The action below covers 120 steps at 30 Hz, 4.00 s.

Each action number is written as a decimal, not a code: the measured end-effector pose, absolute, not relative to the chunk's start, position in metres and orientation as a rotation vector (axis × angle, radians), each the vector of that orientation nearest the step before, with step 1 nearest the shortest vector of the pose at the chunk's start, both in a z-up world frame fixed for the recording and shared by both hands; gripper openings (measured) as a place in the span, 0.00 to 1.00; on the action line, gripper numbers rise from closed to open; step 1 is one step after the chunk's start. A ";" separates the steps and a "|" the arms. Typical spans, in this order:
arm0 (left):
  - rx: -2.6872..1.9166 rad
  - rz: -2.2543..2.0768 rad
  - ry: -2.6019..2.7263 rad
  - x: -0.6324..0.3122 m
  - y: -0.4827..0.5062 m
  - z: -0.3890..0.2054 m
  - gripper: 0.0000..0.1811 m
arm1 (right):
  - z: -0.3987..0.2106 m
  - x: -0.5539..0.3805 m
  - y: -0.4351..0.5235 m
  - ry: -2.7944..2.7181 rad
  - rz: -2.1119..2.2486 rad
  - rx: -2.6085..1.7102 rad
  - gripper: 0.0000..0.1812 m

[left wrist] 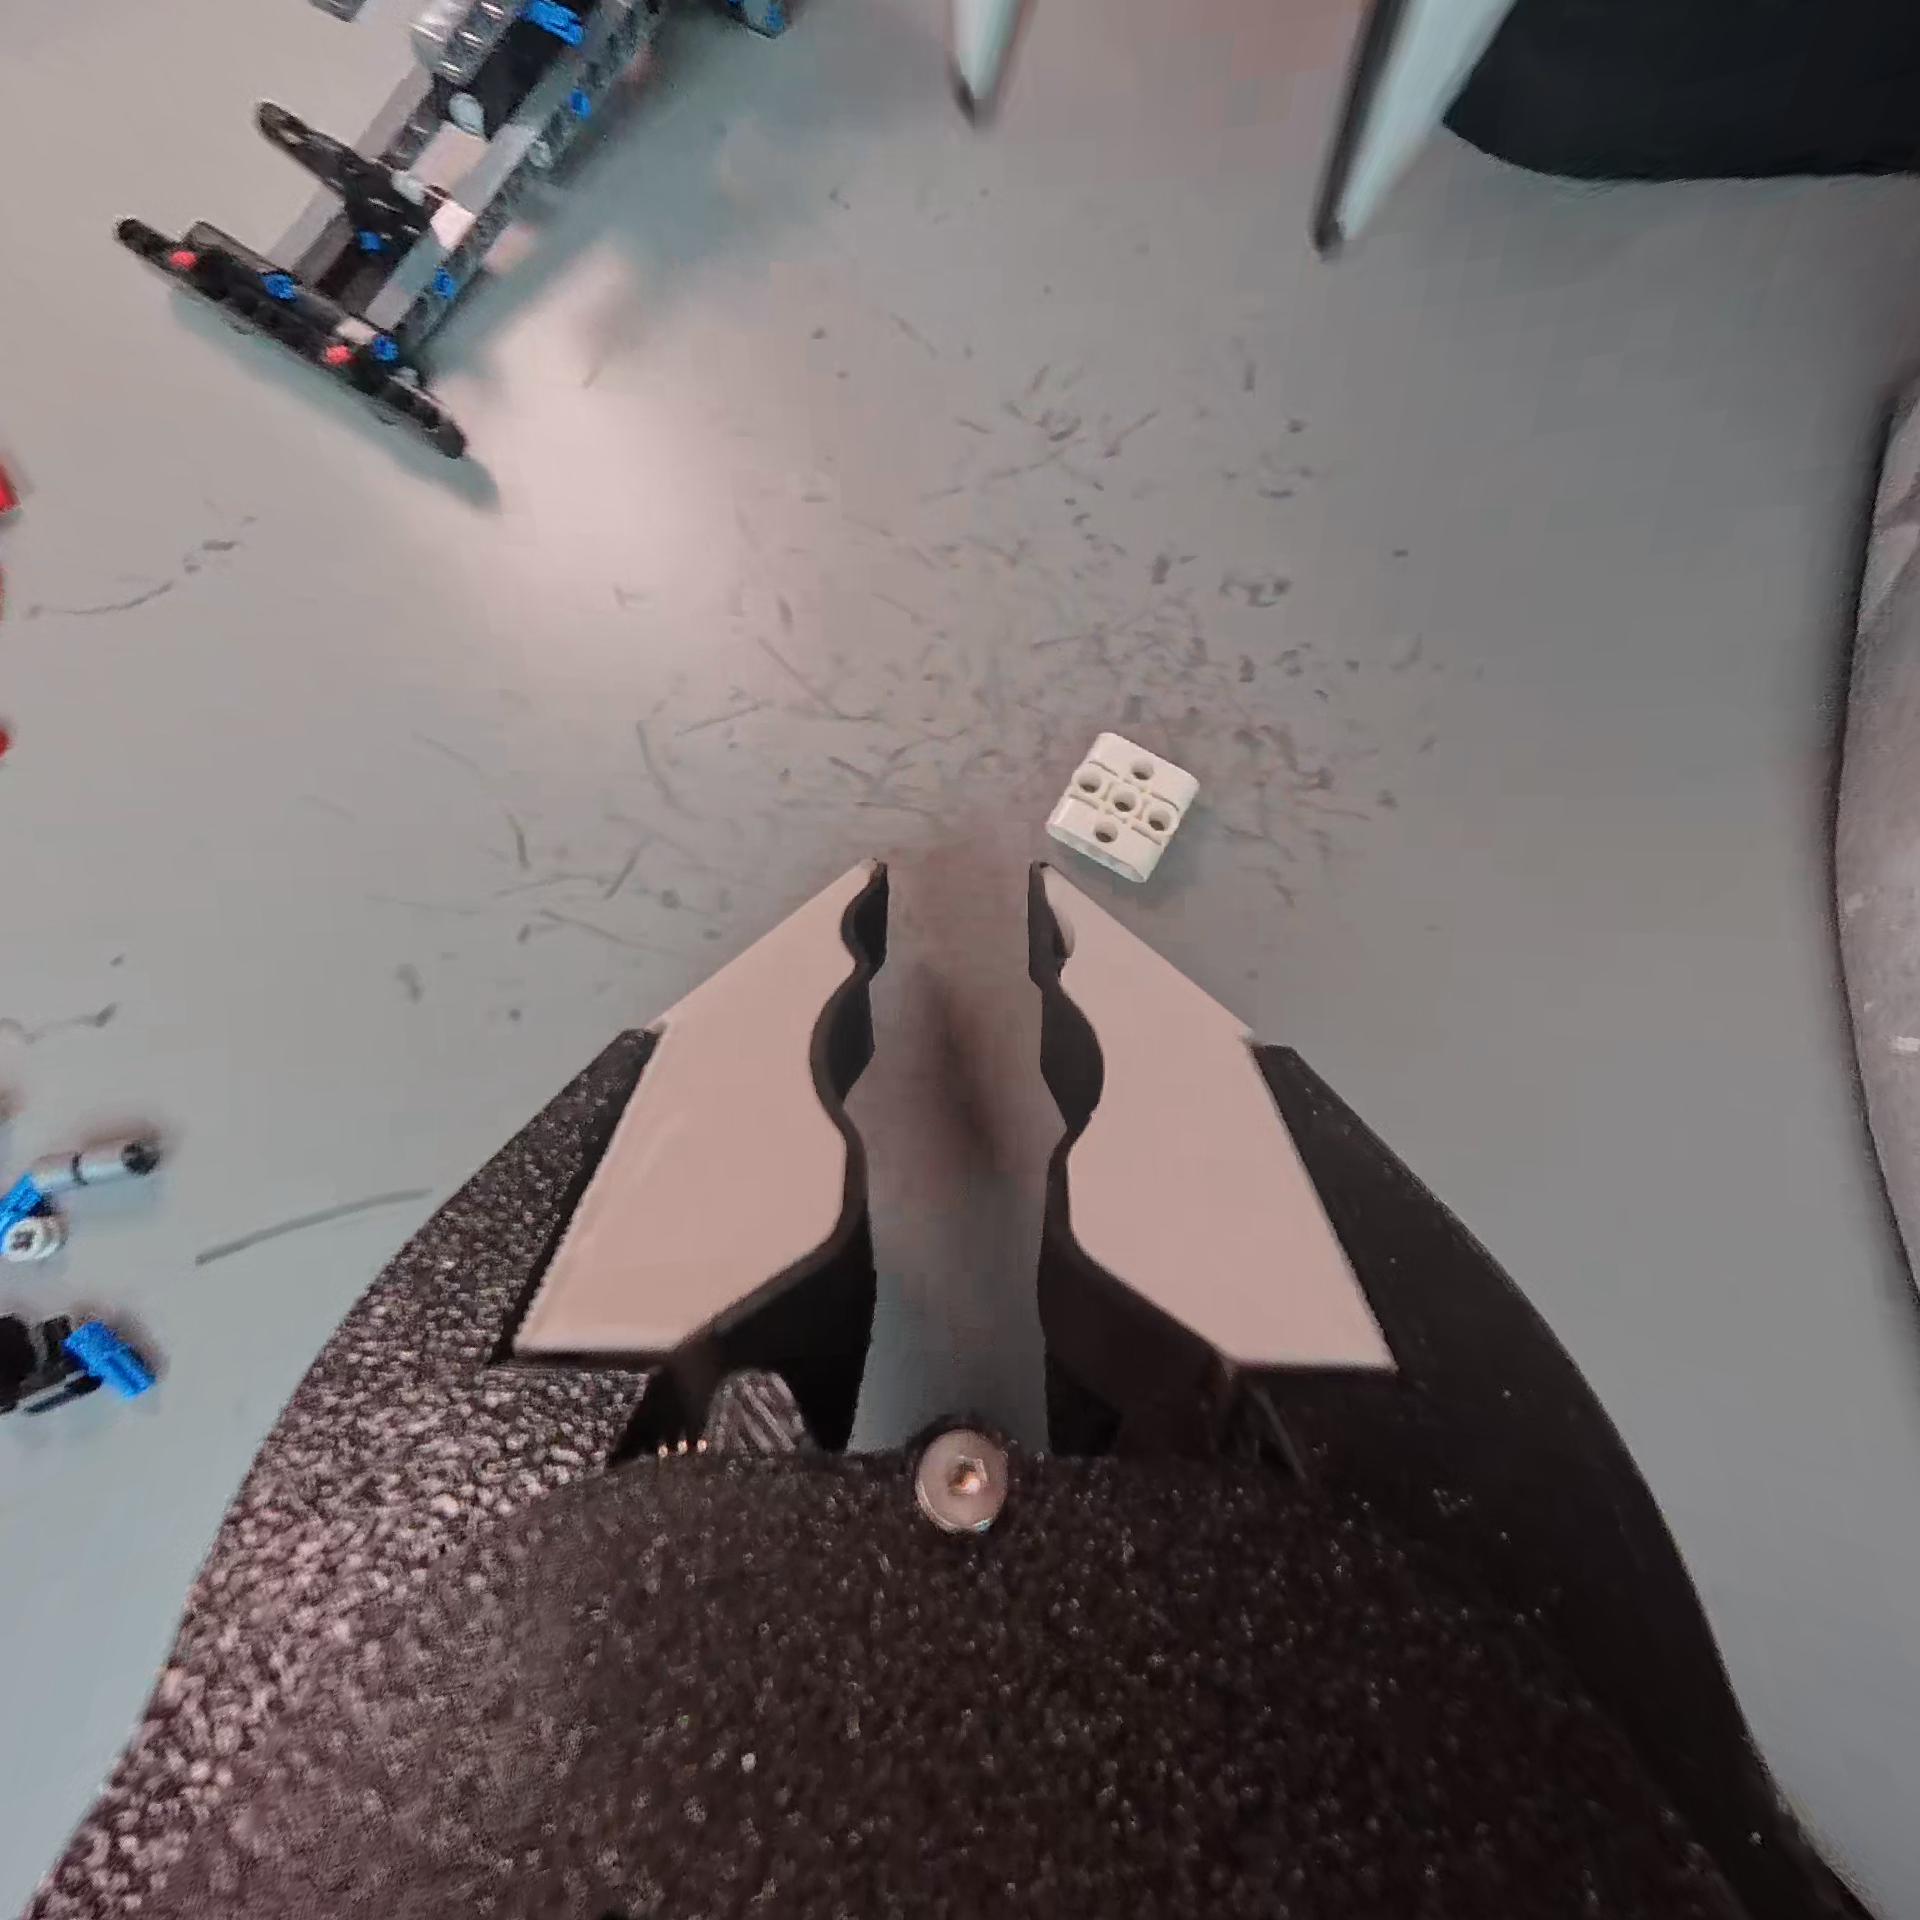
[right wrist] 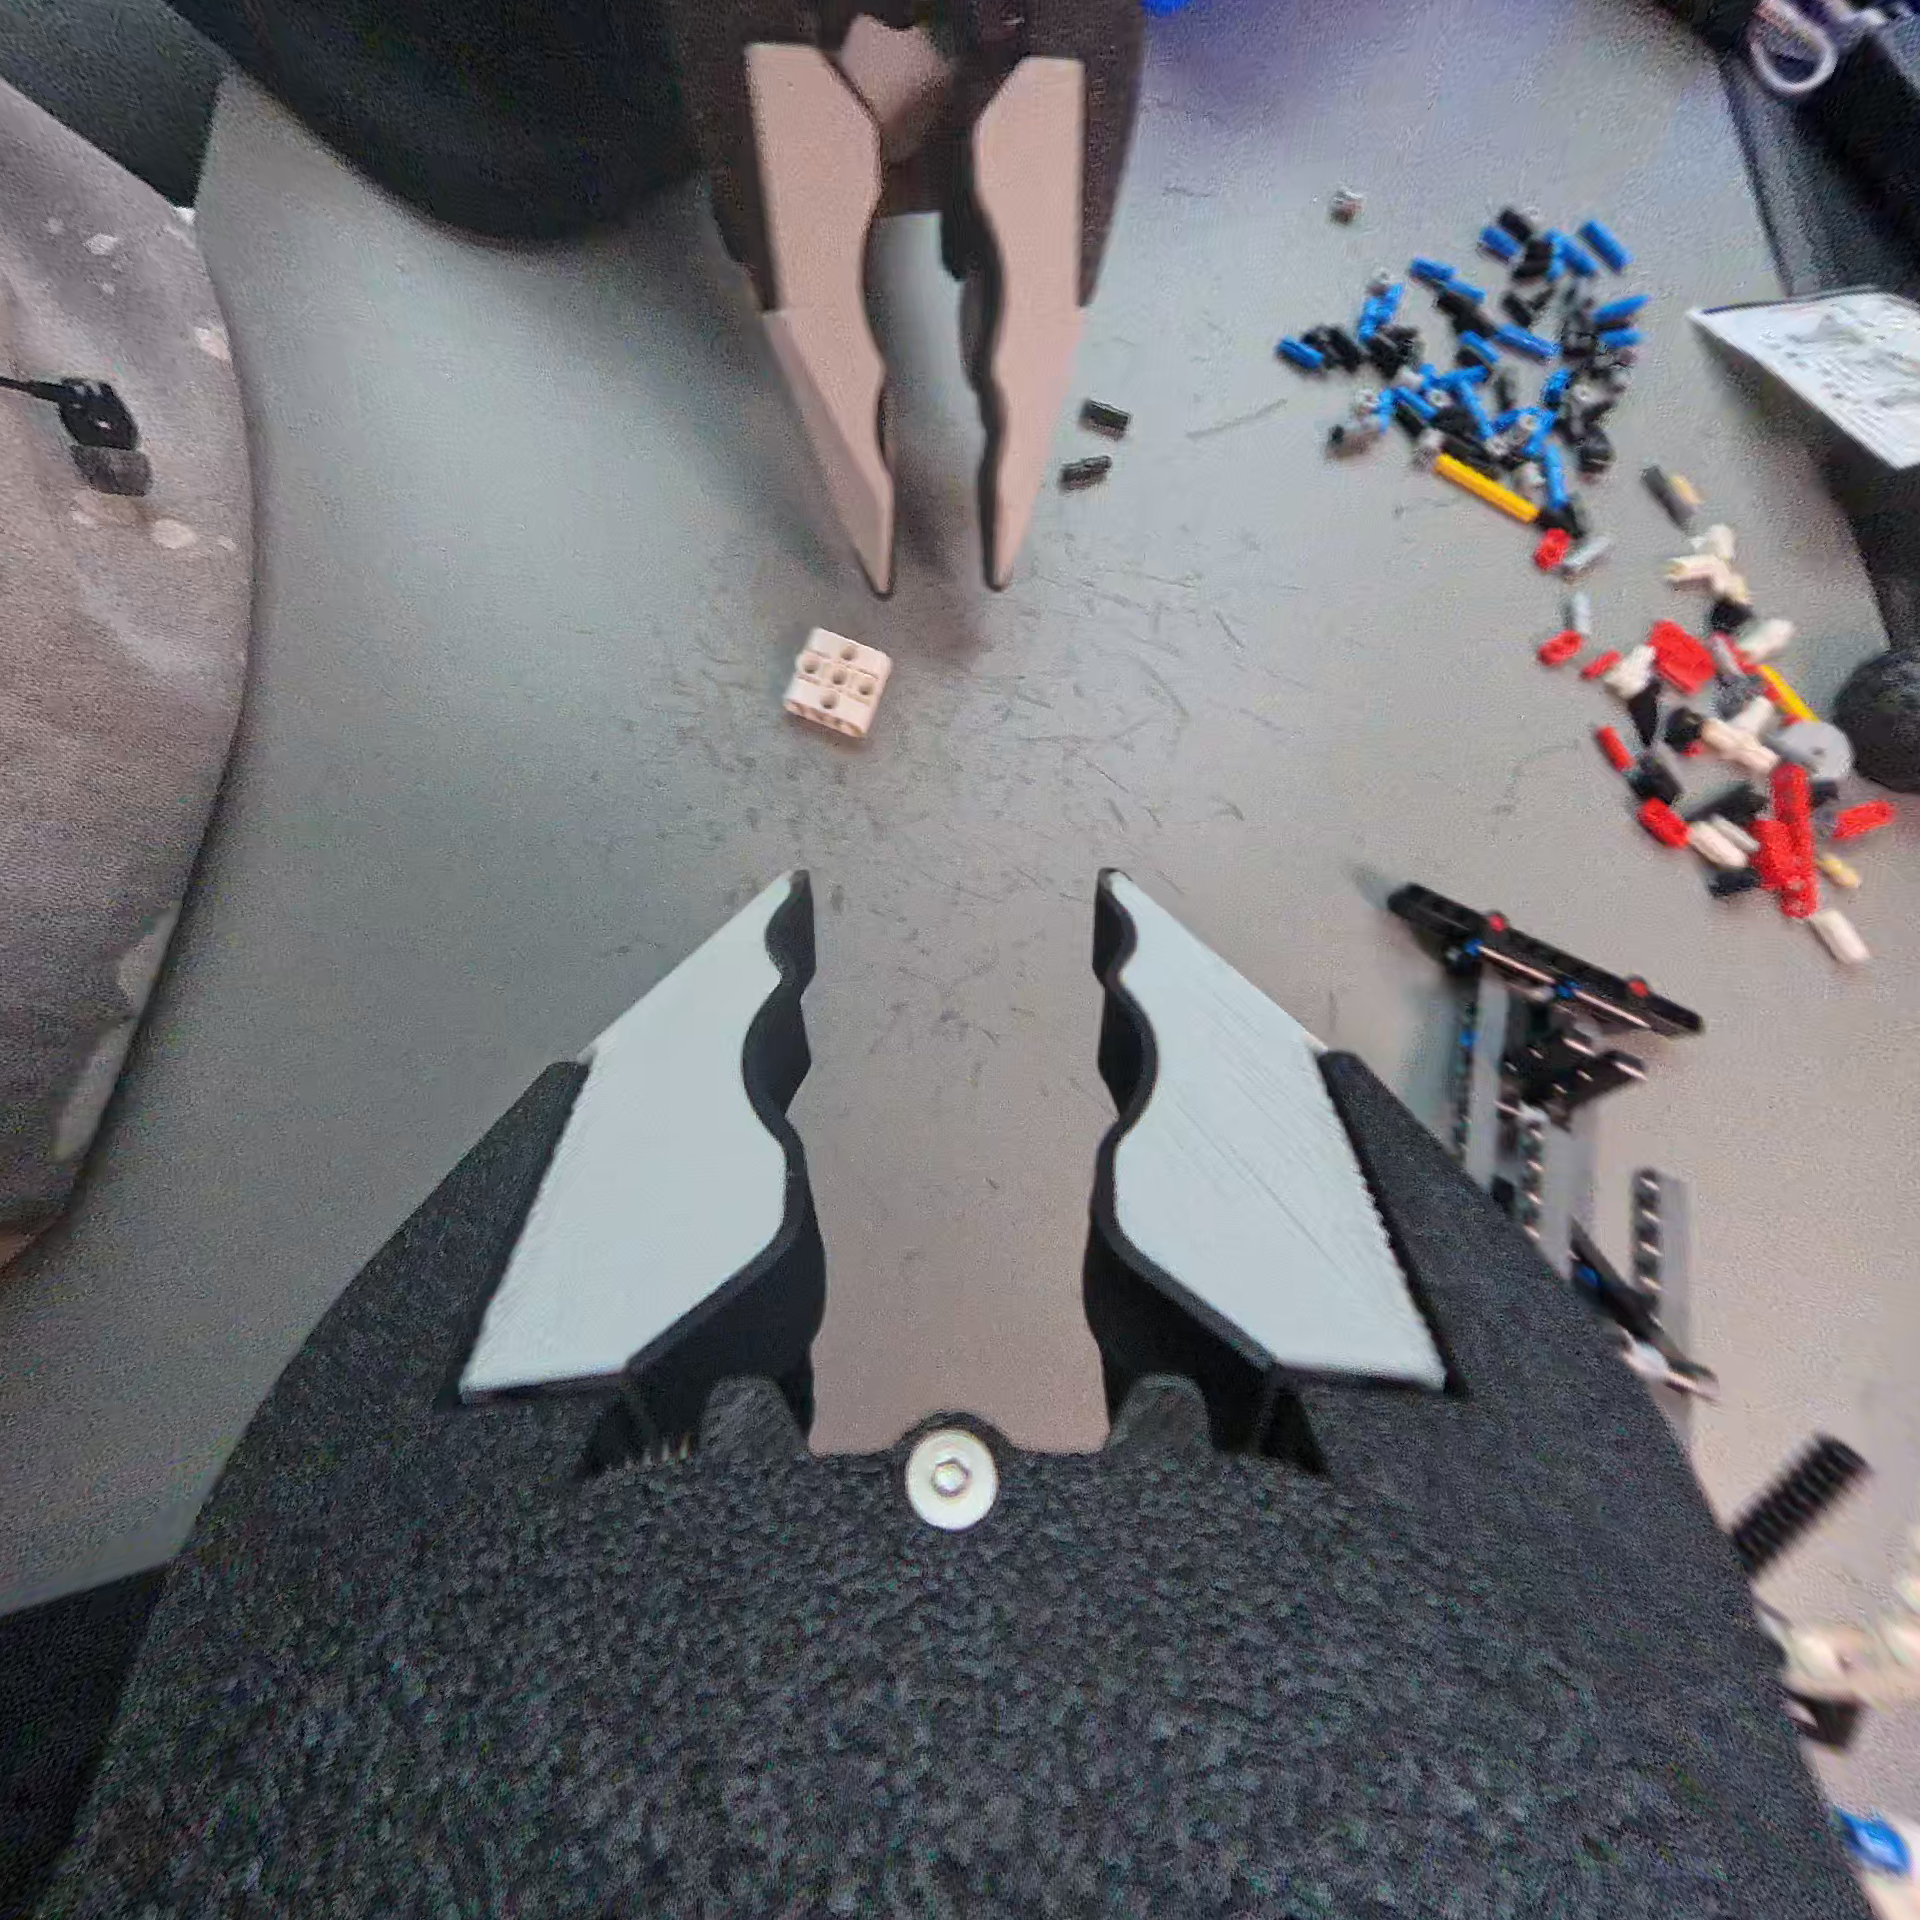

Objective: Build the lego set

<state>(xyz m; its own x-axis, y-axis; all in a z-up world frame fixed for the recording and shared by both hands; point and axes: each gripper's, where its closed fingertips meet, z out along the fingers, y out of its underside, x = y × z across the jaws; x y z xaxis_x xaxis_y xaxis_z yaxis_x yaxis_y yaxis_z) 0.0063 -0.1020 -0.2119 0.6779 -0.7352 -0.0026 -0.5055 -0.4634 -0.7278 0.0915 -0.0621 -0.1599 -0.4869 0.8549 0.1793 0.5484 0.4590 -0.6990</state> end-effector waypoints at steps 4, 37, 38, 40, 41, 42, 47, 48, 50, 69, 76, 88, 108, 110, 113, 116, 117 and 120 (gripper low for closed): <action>-2.132 -0.531 0.860 0.006 -0.105 -0.202 0.16 | -0.201 0.062 -0.103 -2.305 0.875 -1.140 0.26; -2.371 -0.251 0.499 -0.097 -0.092 -0.227 0.05 | -0.188 0.039 -0.091 -2.118 1.047 -1.139 0.19; -2.372 -0.227 0.504 -0.099 -0.092 -0.227 0.02 | -0.189 0.038 -0.091 -2.115 1.051 -1.137 0.19; -2.370 -0.204 0.542 -0.099 -0.093 -0.227 0.02 | -0.188 0.037 -0.090 -2.094 1.066 -1.136 0.18; -2.352 -0.187 0.565 -0.099 -0.092 -0.225 0.02 | -0.187 0.035 -0.089 -2.073 1.075 -1.134 0.18; -2.301 -0.211 0.604 -0.091 -0.092 -0.219 0.02 | -0.184 0.033 -0.087 -2.042 1.085 -1.131 0.18; -1.963 -0.633 0.755 -0.014 -0.106 -0.166 0.02 | -0.156 0.023 -0.093 -1.895 1.142 -0.991 0.17; -1.942 -0.695 0.764 -0.002 -0.109 -0.161 0.02 | -0.151 0.024 -0.098 -1.891 1.146 -0.940 0.17; -1.918 -0.784 0.799 0.016 -0.115 -0.159 0.02 | -0.146 0.026 -0.111 -1.909 1.147 -0.853 0.14; -1.903 -0.939 0.853 0.038 -0.131 -0.157 0.02 | -0.155 0.031 -0.133 -1.981 1.105 -0.743 0.03; -2.063 -0.818 0.810 0.030 -0.125 -0.178 0.18 | -0.150 0.036 -0.103 -1.959 1.112 -0.855 0.03; -2.301 -0.337 0.922 0.040 -0.141 -0.226 0.23 | -0.165 0.064 -0.070 -1.938 1.016 -1.049 0.03; -1.792 -0.622 0.897 0.058 -0.102 -0.157 0.13 | -0.138 0.068 -0.089 -1.842 1.253 -1.011 0.03; -1.800 -0.597 0.906 0.059 -0.103 -0.162 0.13 | -0.141 0.067 -0.089 -1.849 1.248 -1.033 0.03; -1.808 -0.526 0.947 0.060 -0.104 -0.168 0.13 | -0.156 0.065 -0.089 -1.898 1.214 -1.076 0.03; -1.806 -0.478 0.965 0.059 -0.104 -0.170 0.13 | -0.161 0.063 -0.091 -1.906 1.245 -1.103 0.02; -1.807 -0.468 0.971 0.059 -0.105 -0.171 0.13 | -0.160 0.062 -0.092 -1.903 1.262 -1.109 0.03; -1.806 -0.367 1.008 0.056 -0.104 -0.174 0.13 | -0.163 0.061 -0.094 -1.908 1.282 -1.140 0.02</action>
<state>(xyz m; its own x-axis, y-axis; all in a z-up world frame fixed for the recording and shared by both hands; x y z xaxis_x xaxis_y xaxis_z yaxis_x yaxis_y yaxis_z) 0.0560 -0.1044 -0.1739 0.6073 -0.7719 -0.1881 -0.4705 -0.1587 -0.8680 0.0605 -0.0938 -0.1626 -0.4757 0.8796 -0.0037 0.3354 0.1775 -0.9252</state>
